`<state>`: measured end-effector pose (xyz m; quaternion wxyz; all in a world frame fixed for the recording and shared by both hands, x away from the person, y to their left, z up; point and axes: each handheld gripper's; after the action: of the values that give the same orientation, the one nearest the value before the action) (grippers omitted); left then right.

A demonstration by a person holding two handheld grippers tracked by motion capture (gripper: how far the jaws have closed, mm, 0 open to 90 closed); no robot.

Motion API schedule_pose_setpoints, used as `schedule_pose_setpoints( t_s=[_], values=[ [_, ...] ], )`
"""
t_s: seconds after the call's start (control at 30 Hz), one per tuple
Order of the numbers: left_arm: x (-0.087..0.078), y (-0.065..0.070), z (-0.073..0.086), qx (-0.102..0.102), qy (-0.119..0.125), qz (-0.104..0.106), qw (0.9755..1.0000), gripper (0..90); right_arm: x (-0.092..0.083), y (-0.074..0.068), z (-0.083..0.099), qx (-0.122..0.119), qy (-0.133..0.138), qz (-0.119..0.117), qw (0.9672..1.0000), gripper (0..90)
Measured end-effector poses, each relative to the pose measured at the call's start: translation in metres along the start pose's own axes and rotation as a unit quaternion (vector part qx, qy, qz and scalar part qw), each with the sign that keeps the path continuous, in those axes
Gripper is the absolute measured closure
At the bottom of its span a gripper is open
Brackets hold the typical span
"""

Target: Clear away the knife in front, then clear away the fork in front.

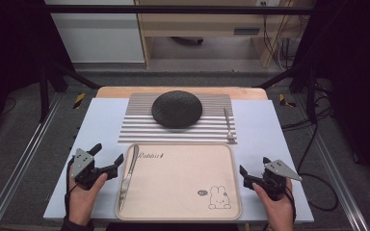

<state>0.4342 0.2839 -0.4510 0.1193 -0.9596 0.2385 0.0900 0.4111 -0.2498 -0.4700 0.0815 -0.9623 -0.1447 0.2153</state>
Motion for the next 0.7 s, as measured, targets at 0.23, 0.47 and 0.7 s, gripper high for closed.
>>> schedule_pose_setpoints(
  t_s=[0.23,0.47,0.7],
  values=[
    [0.0,-0.002,0.001,0.001,0.0,-0.012,0.9999,6.9,-0.001,-0.002,-0.001,0.0,0.001,-0.002,1.0,6.5],
    [-0.003,-0.002,0.001,0.006,0.01,-0.011,0.9999,3.9,0.007,-0.006,-0.013,0.002,0.002,-0.002,1.0,6.4],
    [-0.008,0.0,0.004,0.007,0.004,-0.001,1.0,3.5,0.031,-0.012,-0.06,-0.022,-0.02,-0.014,0.9995,7.2]
  ],
)
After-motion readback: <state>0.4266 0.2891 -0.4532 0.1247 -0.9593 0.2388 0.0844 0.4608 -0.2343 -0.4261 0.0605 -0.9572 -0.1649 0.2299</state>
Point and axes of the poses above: each handheld gripper's, and its own axes: x roughly forward along the jaws, z roughly out of its underside, y roughly to its right, and after that the axes turned 11 degrees about x, right-handed
